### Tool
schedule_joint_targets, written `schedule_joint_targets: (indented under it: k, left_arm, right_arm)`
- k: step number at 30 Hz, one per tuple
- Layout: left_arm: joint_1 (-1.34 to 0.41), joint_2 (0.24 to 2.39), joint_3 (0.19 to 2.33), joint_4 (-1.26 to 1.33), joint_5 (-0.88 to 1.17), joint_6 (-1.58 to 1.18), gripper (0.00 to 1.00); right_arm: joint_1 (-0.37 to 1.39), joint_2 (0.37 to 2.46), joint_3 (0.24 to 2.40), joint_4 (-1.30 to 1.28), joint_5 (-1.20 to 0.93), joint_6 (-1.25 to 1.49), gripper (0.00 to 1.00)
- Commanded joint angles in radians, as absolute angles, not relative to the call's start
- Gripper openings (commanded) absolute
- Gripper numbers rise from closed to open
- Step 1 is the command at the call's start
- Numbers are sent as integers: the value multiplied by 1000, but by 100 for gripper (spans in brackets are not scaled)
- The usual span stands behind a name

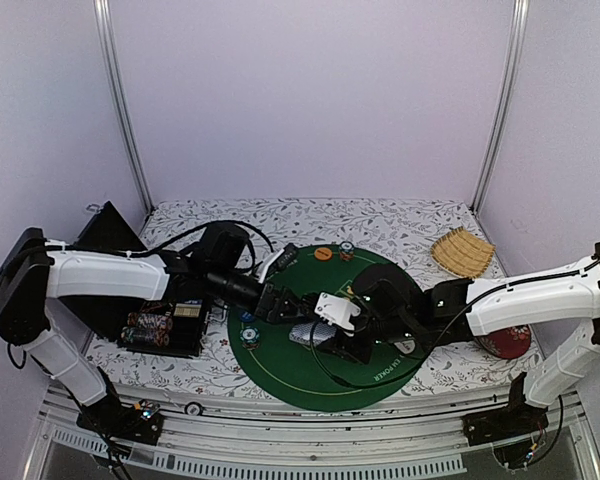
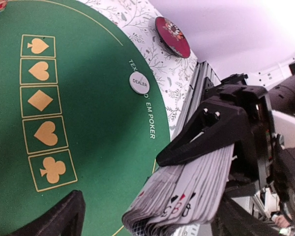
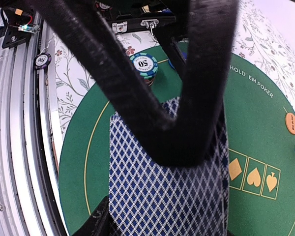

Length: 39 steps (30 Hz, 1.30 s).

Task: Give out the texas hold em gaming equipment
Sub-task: Pass from the right arm to the left, then pass from the left arm to the right

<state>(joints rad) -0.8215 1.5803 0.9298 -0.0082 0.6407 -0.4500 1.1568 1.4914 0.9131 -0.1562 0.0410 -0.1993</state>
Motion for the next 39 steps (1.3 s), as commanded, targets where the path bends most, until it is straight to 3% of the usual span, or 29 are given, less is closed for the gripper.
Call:
schedule_joint_targets:
  k: [1, 8, 11, 14, 15, 16, 19, 20, 22, 23, 32, 34, 37, 39]
  left_arm:
    - [-795, 1557, 887, 100, 721, -486, 83]
    - [-803, 1577, 882, 139, 779, -482, 74]
    - [-806, 1589, 888, 148, 802, -486, 63]
    - [-807, 1588, 886, 171, 835, -491, 38]
    - [-807, 1583, 884, 180, 850, -491, 22]
    - [-806, 1575, 883, 185, 854, -492, 0]
    - [-807, 1552, 877, 193, 866, -489, 0]
    - [-807, 1544, 875, 193, 865, -490, 0]
    - [-805, 1530, 874, 190, 852, -495, 0]
    - [-801, 1526, 874, 191, 850, -502, 0]
    - [-778, 1524, 879, 235, 869, -561, 0]
    - [-770, 1521, 870, 241, 874, -569, 0]
    - [-764, 1523, 867, 253, 892, -575, 0]
    - [-763, 1530, 870, 254, 913, -572, 0]
  right_arm:
    - [1150, 1460, 951, -153, 22, -225, 45]
    - [1149, 1465, 986, -136, 34, -255, 45]
    - [1149, 1473, 999, -127, 32, -273, 45]
    - [1148, 1475, 1004, -121, 38, -289, 45]
    - [1146, 1474, 1005, -120, 42, -293, 45]
    - [1147, 1473, 1005, -118, 45, -299, 45]
    - [1143, 1469, 1007, -115, 51, -313, 48]
    - [1143, 1467, 1010, -118, 61, -323, 59]
    - [1144, 1468, 1012, -131, 84, -343, 98]
    - [1144, 1471, 1012, -134, 100, -369, 99]
    - [1145, 1517, 1008, -25, 195, -456, 99]
    - [1144, 1516, 1002, -8, 189, -471, 92]
    - [1144, 1529, 1014, -8, 194, -478, 73]
    - [1144, 1539, 1021, -16, 200, -473, 68]
